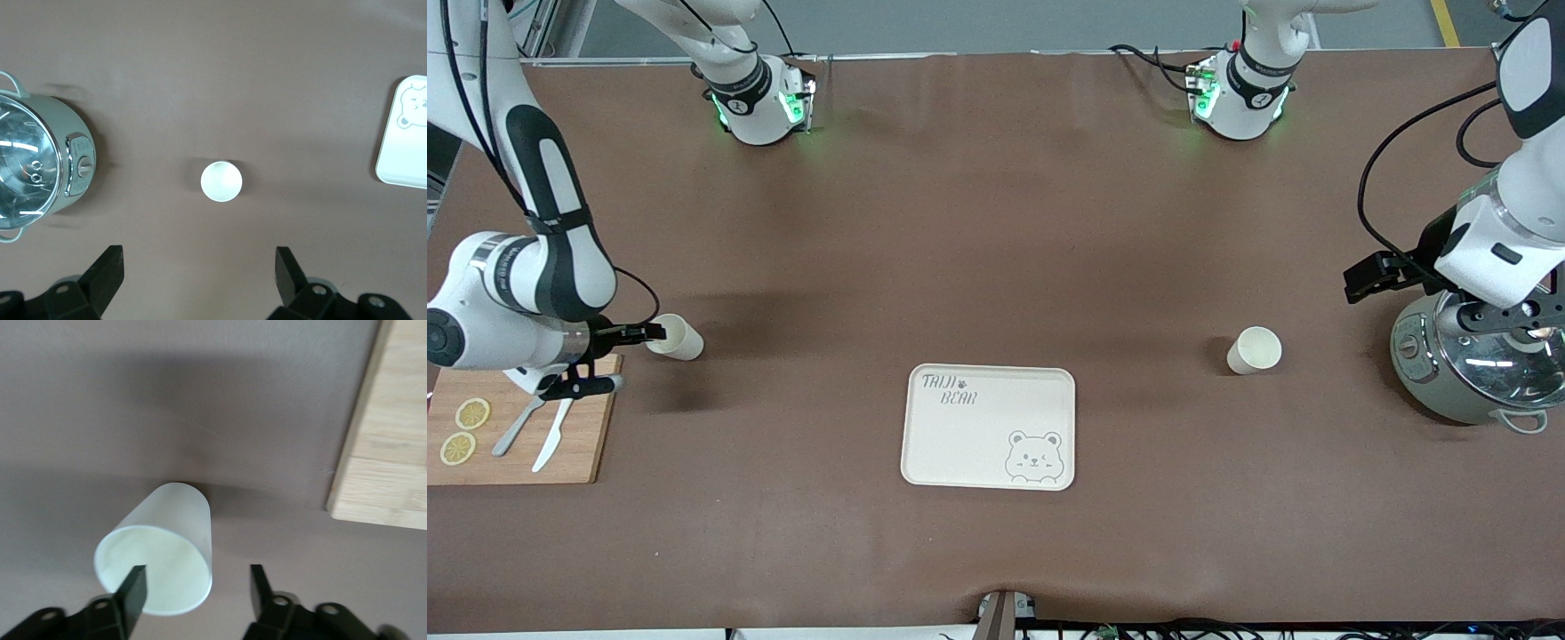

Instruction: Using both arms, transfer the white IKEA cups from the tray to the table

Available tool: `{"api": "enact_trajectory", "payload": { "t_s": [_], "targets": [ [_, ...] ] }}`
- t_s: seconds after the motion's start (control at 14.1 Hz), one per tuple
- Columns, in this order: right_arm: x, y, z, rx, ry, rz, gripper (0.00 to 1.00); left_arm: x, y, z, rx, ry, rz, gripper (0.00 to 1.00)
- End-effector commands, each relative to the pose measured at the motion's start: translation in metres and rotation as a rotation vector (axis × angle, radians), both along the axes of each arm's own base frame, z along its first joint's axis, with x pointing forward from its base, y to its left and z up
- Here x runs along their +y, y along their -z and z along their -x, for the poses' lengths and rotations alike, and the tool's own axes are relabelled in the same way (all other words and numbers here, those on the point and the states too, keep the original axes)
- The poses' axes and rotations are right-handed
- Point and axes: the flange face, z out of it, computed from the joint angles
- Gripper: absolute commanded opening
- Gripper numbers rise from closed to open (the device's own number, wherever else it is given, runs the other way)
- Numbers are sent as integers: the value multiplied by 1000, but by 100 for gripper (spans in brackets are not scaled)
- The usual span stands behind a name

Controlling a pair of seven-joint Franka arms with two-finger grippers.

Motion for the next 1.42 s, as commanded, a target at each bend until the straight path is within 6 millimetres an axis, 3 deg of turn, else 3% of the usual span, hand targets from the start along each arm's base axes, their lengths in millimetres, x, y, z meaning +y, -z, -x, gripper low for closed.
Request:
{"api": "enact_trajectory", "payload": {
  "t_s": [0.0,0.14,0.28,0.43,0.64,0.78,0.92,1.07,1.14,1.28,1.35],
  "targets": [
    [-1,-44,-23,-55,4,26,100,4,-7,-4,-2,7,1,100],
    [-6,-58,-47,-129,19,8,100,10,-14,-4,-16,-15,1,100],
    [9,-92,-67,-196,-11,24,100,12,-23,-1,-31,-17,10,100],
    [15,-116,-77,-228,-20,42,100,9,-37,11,-22,-14,9,100],
    [20,-161,-86,-314,-47,62,100,18,-39,30,71,-20,0,100],
    [27,-197,-71,-318,-53,42,100,29,-45,37,79,-37,34,100],
    [46,-222,-52,-265,-72,17,100,30,-45,40,81,-38,37,100],
    [66,-261,-37,-266,-90,22,100,29,-44,45,81,-36,34,100],
    [62,-270,-35,-276,-76,14,100,29,-42,48,79,-35,33,100],
    [71,-311,-9,-295,-81,20,100,29,-40,56,63,-38,32,100],
    [77,-319,3,-294,-52,25,100,31,-38,59,62,-41,30,100]
  ]
}}
